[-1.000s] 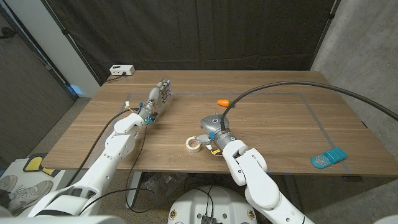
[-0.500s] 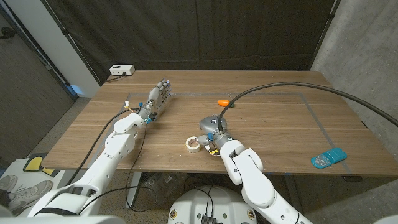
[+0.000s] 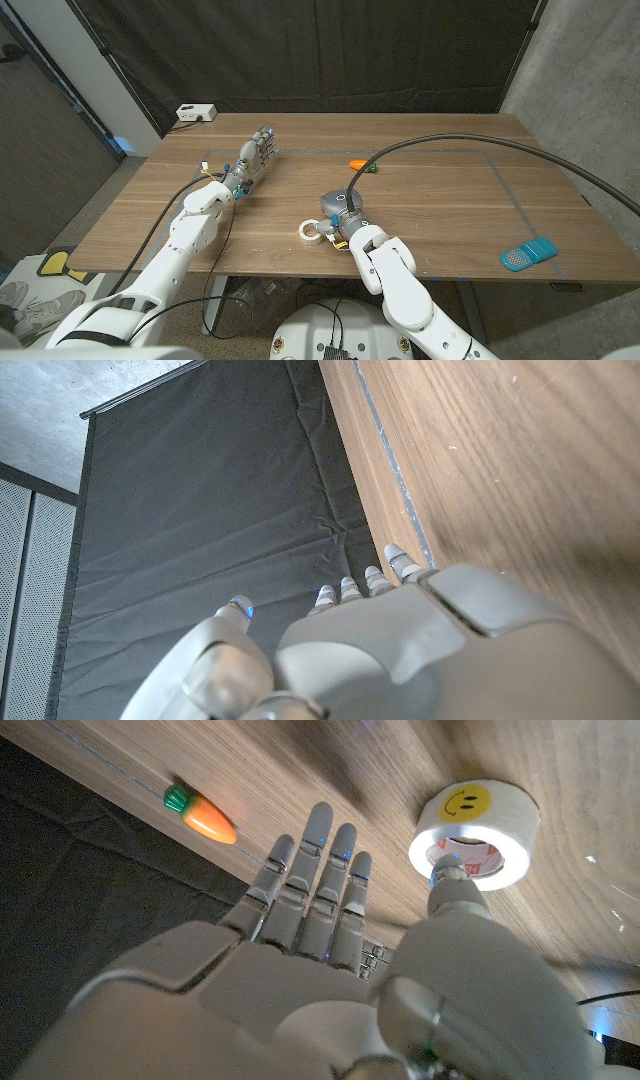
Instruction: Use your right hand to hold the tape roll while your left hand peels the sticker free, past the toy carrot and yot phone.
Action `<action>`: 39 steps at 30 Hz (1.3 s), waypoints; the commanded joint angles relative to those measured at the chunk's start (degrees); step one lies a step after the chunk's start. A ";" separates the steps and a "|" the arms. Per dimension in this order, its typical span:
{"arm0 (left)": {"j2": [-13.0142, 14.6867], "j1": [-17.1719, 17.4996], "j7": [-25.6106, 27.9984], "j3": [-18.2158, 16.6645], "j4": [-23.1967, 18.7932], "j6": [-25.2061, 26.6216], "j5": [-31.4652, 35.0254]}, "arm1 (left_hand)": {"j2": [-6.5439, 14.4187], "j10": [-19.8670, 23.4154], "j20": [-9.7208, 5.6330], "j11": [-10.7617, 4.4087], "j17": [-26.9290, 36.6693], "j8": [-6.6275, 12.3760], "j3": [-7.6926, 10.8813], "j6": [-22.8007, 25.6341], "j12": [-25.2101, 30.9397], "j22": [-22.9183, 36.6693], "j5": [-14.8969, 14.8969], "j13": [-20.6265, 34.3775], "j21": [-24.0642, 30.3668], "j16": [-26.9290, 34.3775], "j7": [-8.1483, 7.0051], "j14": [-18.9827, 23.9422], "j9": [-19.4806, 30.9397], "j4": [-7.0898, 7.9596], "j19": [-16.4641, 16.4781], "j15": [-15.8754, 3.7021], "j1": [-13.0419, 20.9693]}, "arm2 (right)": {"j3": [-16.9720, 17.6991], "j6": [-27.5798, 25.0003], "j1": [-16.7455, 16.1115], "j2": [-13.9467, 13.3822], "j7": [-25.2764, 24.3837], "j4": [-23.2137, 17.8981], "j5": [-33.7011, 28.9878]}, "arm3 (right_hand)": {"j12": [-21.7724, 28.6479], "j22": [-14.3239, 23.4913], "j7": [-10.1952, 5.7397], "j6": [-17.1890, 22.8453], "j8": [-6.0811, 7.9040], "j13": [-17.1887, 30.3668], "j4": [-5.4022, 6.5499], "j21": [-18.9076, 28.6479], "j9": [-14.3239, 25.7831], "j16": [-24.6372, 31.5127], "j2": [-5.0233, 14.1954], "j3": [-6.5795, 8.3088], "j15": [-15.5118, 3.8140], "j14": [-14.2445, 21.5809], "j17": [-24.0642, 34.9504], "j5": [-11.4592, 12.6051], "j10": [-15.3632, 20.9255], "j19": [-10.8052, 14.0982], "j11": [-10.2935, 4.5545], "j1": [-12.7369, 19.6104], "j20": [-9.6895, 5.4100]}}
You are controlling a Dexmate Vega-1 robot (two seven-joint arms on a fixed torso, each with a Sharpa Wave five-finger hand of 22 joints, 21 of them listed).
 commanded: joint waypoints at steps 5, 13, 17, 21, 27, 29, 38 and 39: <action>-0.57 -1.18 -0.74 -0.20 2.09 -0.26 0.37 | 2.35 -1.74 0.53 0.00 0.14 -0.05 -0.12 -3.69 -0.08 0.09 0.37 0.11 -0.06 -0.19 -0.39 -5.73 0.30 -0.09 -2.66 -0.28 0.19 | -1.48 -1.49 1.85 1.27 -0.21 3.68 -1.30 | 1.23 0.38 -0.77 0.95 -0.38 1.26 -0.72 0.86 0.25 2.81 -1.25 -1.10 -7.53 0.25 2.50 0.88 1.27 0.91 -1.59 2.84 -0.15; -1.06 -2.50 -1.48 -0.26 4.22 -0.74 0.76 | 2.35 -1.73 0.56 -0.01 0.14 -0.05 -0.14 -3.68 -0.08 0.09 0.38 0.11 -0.10 -0.18 -0.41 -5.72 0.30 -0.08 -2.65 -0.25 0.18 | -1.80 -2.19 2.76 1.51 0.46 5.22 -1.95 | 1.96 0.49 -1.77 1.59 -0.45 2.20 -1.33 1.44 0.43 3.99 -1.54 -1.15 -8.42 0.36 3.42 1.72 1.41 1.38 -2.96 6.62 -0.98; -1.35 -3.08 -1.95 -0.32 5.20 -0.90 0.91 | 2.35 -1.74 0.57 0.00 0.14 -0.06 -0.15 -3.71 -0.09 0.09 0.38 0.11 -0.12 -0.18 -0.40 -5.73 0.30 -0.08 -2.66 -0.28 0.18 | -1.95 -2.64 3.04 1.58 0.13 5.81 -2.32 | 3.13 0.59 -2.31 2.65 -0.11 2.91 -1.25 1.92 0.70 5.40 -1.64 -1.42 -8.51 1.52 4.51 2.19 2.97 1.77 -3.61 8.66 -1.82; -1.66 -3.56 -2.25 -0.42 6.09 -1.11 1.11 | 2.34 -1.75 0.56 -0.02 0.14 -0.05 -0.17 -3.67 -0.10 0.10 0.38 0.11 -0.17 -0.19 -0.42 -5.75 0.30 -0.07 -2.71 -0.25 0.16 | -2.01 -2.72 3.45 1.53 0.69 6.10 -2.54 | 5.11 0.97 -3.03 5.11 0.99 4.27 -1.13 3.46 1.49 8.01 -1.19 -1.62 -8.75 3.54 6.90 2.96 5.38 3.69 -4.24 12.48 -3.15; -1.97 -4.10 -2.60 -0.61 7.02 -1.41 1.43 | 2.31 -1.75 0.58 -0.01 0.14 -0.05 -0.20 -3.67 -0.10 0.10 0.38 0.11 -0.20 -0.20 -0.46 -5.78 0.30 -0.07 -2.71 -0.30 0.15 | -1.89 -2.81 3.91 1.44 1.33 6.40 -2.40 | 6.99 1.50 -3.61 8.68 2.11 5.56 -0.82 5.44 1.45 8.55 0.09 -1.22 -8.94 5.65 7.89 3.56 8.10 5.77 -4.81 15.71 -5.03; -2.03 -4.18 -2.70 -0.67 7.15 -1.40 1.52 | 2.30 -1.83 0.60 -0.02 0.14 -0.05 -0.21 -3.68 -0.13 0.10 0.38 0.11 -0.21 -0.20 -0.46 -5.78 0.30 -0.07 -2.72 -0.30 0.14 | -1.88 -2.98 3.90 1.41 1.26 6.40 -2.47 | 7.82 1.92 -4.02 9.77 2.36 6.19 -0.78 6.64 1.40 9.65 0.67 -1.18 -9.01 7.50 8.95 3.64 9.50 6.60 -5.07 17.52 -5.89; -2.45 -4.81 -3.30 -0.93 8.24 -1.82 1.82 | 2.24 -1.83 0.60 0.03 0.14 -0.06 -0.29 -3.68 -0.13 0.11 0.38 0.11 -0.28 -0.22 -0.54 -5.84 0.30 -0.06 -2.74 -0.35 0.11 | -1.95 -3.10 4.49 1.53 1.98 6.98 -2.75 | 9.68 5.74 -4.73 14.60 3.76 8.79 -0.70 14.47 1.65 13.86 4.16 -1.06 -9.02 11.45 13.63 2.51 13.89 8.43 -5.62 26.42 -8.34; -2.47 -4.83 -3.34 -0.95 8.29 -1.86 1.85 | 2.23 -1.82 0.61 0.07 0.14 -0.05 -0.29 -3.67 -0.13 0.11 0.38 0.11 -0.29 -0.22 -0.51 -5.85 0.30 -0.06 -2.75 -0.35 0.10 | -2.00 -3.25 4.51 1.57 1.76 7.15 -2.93 | 9.98 6.23 -4.80 15.59 4.15 9.02 -0.64 15.46 1.70 14.22 4.62 -1.09 -9.01 12.07 13.89 2.27 14.84 8.44 -5.79 27.11 -8.42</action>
